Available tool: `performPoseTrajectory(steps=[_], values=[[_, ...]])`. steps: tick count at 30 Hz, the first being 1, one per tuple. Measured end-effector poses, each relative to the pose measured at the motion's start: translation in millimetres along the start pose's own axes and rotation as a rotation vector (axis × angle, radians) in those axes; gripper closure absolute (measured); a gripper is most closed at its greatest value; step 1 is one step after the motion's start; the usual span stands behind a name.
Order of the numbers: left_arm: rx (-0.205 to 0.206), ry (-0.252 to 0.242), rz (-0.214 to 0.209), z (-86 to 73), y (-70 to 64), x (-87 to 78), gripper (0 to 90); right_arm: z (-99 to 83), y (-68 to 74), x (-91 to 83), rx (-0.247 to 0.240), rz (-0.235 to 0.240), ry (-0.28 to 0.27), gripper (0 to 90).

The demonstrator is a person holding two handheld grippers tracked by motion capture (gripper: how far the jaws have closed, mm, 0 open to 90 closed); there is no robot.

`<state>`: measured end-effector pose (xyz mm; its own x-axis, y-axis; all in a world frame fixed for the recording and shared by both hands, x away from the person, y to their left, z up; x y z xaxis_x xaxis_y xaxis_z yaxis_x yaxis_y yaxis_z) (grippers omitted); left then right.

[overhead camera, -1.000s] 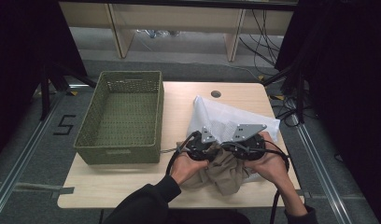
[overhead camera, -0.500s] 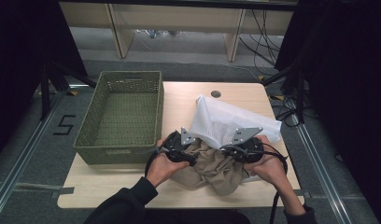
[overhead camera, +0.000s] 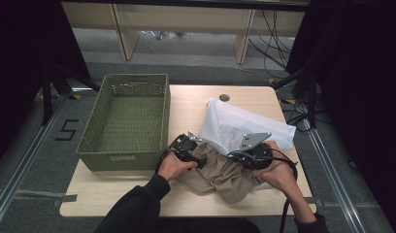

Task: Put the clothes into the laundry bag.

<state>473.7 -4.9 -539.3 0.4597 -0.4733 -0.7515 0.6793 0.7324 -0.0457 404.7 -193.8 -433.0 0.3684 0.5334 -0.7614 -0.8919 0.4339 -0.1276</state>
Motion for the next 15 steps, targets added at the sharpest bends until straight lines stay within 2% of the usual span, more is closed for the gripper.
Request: performPoseTrajectory(steps=[1,3,4,5,6,7,8,9,10,11,12,13,15], values=[[-0.02,0.0,-0.041,-1.5,-0.1,0.0,21.0,0.1,0.0,0.1,-0.002,0.0,0.0,89.2],[-0.046,-0.016,-0.094,-3.0,-2.4,-1.2,29.8,0.7,0.8,0.0,0.019,0.002,0.001,89.2],[-0.039,-0.012,-0.117,-3.6,-2.7,-2.4,39.5,0.2,-0.8,0.1,0.004,-0.003,-0.003,89.2],[-0.039,-0.015,-0.136,-3.8,-3.7,-3.0,46.0,0.1,-0.9,0.0,0.009,0.0,-0.002,89.2],[-0.067,-0.016,-0.169,-4.5,-7.4,-3.4,54.1,-0.4,-2.1,0.4,-0.005,-0.004,-0.002,89.2],[-0.05,-0.018,-0.175,-5.0,-6.8,-3.5,60.4,0.0,-1.1,0.4,0.007,-0.003,-0.002,89.3],[-0.068,-0.018,-0.19,-5.9,-7.9,-3.6,64.1,0.2,-0.3,0.3,0.012,0.002,-0.002,89.2],[-0.084,-0.031,-0.188,-6.3,-8.2,-3.2,68.9,0.4,-0.9,0.3,0.003,0.001,-0.004,89.2],[-0.077,-0.036,-0.181,-7.1,-8.2,-4.4,72.9,0.4,-1.3,0.1,0.002,0.001,-0.005,89.2],[-0.046,-0.049,-0.167,-7.1,-9.2,-6.1,77.4,0.3,-0.8,-0.5,0.012,0.004,-0.004,89.2],[-0.034,-0.06,-0.148,-6.7,-11.5,-8.6,79.8,0.1,-1.7,-0.7,0.003,-0.002,-0.008,89.2],[-0.013,-0.073,-0.144,-6.0,-14.8,-12.8,81.5,0.2,-1.5,-1.6,0.016,0.0,-0.004,89.3],[-0.001,-0.11,-0.154,-4.1,-24.3,-22.9,83.0,-0.1,-3.6,-2.3,0.01,-0.006,-0.01,89.3]])
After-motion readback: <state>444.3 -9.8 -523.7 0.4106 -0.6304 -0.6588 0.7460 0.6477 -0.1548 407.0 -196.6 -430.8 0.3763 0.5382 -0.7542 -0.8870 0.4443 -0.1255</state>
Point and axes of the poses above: each handheld gripper's, and its own axes: x roughly forward along the jaws, z roughly out of its top, y roughly to its left, the point moved 5 cm from there along x, roughly forward along the jaws, and after that the axes turned 3 degrees about z, right-handed, at the moved point
